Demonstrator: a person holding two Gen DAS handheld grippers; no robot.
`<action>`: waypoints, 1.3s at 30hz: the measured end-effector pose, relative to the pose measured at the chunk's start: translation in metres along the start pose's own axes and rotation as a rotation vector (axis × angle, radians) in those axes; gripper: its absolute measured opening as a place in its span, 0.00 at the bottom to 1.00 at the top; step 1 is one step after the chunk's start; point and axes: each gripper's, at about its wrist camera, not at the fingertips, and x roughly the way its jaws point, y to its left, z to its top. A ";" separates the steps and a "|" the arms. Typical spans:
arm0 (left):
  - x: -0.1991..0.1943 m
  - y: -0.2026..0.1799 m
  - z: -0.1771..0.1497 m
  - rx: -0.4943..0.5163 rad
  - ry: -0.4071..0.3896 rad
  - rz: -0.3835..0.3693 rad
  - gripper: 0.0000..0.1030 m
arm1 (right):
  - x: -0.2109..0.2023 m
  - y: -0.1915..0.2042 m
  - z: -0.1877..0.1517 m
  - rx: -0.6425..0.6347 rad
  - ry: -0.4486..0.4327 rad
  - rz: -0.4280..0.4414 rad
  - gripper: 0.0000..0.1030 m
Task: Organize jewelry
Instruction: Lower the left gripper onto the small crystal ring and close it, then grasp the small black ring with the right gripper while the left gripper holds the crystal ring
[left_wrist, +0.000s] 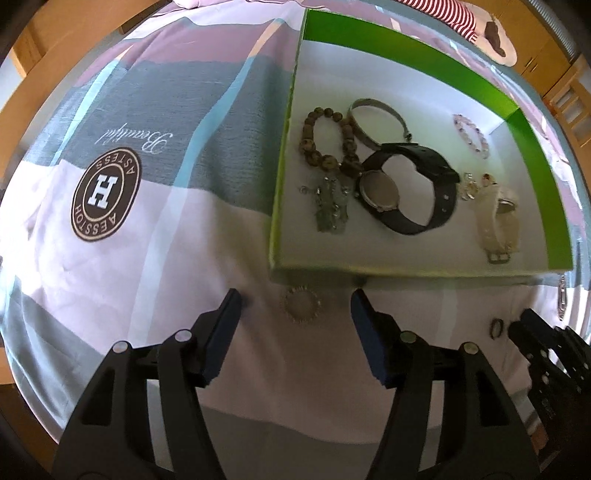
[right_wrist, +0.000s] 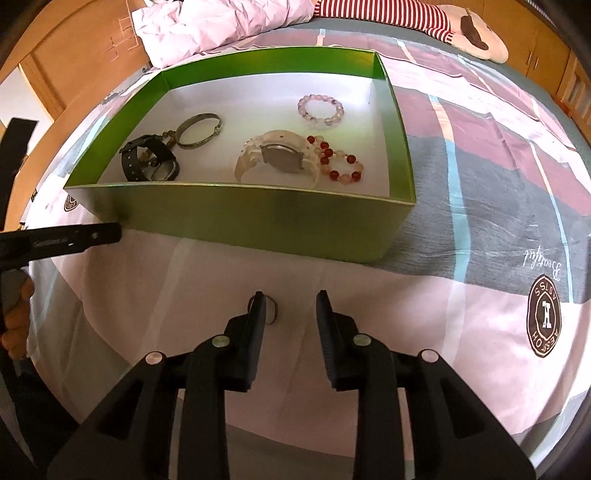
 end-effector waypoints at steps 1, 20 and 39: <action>0.002 -0.001 0.000 0.006 0.003 0.006 0.60 | 0.000 0.000 0.000 0.000 0.000 0.000 0.28; -0.020 -0.035 -0.024 0.174 0.002 -0.074 0.20 | 0.003 0.002 -0.002 -0.001 0.003 -0.007 0.28; 0.000 -0.062 -0.038 0.254 0.050 -0.072 0.43 | 0.014 0.025 -0.010 -0.131 0.006 -0.058 0.35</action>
